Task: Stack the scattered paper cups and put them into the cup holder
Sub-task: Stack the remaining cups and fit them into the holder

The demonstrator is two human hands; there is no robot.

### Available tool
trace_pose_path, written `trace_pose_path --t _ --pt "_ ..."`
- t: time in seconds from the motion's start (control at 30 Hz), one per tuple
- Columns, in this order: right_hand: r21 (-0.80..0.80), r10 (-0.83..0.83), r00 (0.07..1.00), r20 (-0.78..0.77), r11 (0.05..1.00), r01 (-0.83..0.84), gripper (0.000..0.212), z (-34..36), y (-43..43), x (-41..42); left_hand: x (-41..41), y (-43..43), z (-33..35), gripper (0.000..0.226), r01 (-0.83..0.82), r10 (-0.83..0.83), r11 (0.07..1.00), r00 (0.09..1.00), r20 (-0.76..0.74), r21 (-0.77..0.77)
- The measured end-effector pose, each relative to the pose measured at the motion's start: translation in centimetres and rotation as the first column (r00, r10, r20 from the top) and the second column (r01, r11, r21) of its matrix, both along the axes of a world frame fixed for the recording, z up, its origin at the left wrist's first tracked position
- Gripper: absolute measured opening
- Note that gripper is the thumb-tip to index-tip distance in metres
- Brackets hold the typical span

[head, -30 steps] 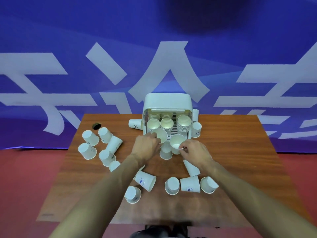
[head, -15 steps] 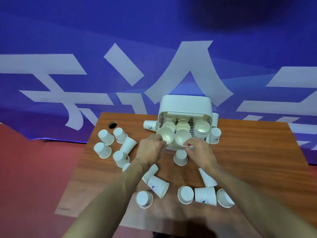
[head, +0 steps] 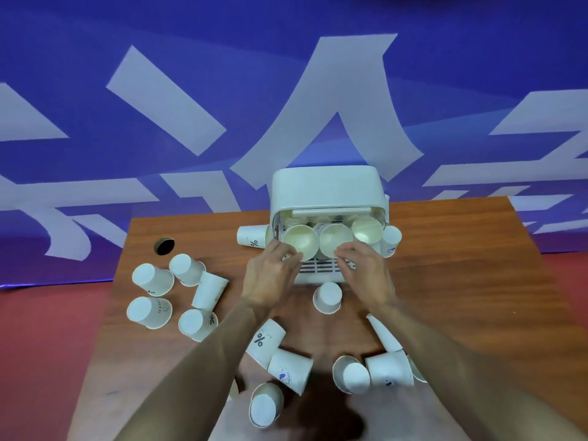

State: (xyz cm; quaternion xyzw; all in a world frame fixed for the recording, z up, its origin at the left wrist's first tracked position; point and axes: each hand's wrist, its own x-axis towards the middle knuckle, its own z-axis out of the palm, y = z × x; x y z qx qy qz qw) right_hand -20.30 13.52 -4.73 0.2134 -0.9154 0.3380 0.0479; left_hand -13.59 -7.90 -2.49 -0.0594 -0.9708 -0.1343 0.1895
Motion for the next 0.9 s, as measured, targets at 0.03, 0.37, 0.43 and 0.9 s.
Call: trace_pose_path --t 0.03,0.37,0.43,0.9 --pt "0.008 -0.003 1.0 -0.001 1.0 0.003 0.016 -0.4 -0.1 0.0 -0.1 -0.2 -0.3 0.004 -0.001 0.001 1.0 1.0 0.013 0.003" --pt "0.067 0.001 0.99 -0.142 0.998 0.009 0.022 -2.5 -1.2 -0.5 -1.5 -1.5 -2.6 0.004 -0.007 0.005 0.998 1.0 0.025 0.06" --pt "0.078 -0.033 0.992 -0.118 0.996 0.042 0.021 -2.7 -1.4 -0.7 -1.8 -1.4 -3.0 0.004 0.002 -0.004 0.998 1.0 0.026 0.064" --pt "0.239 0.099 0.995 0.01 0.966 -0.098 0.016 -2.2 -1.9 -2.1 -2.9 -1.1 -4.3 0.012 -0.062 0.056 0.998 0.98 0.192 0.026"
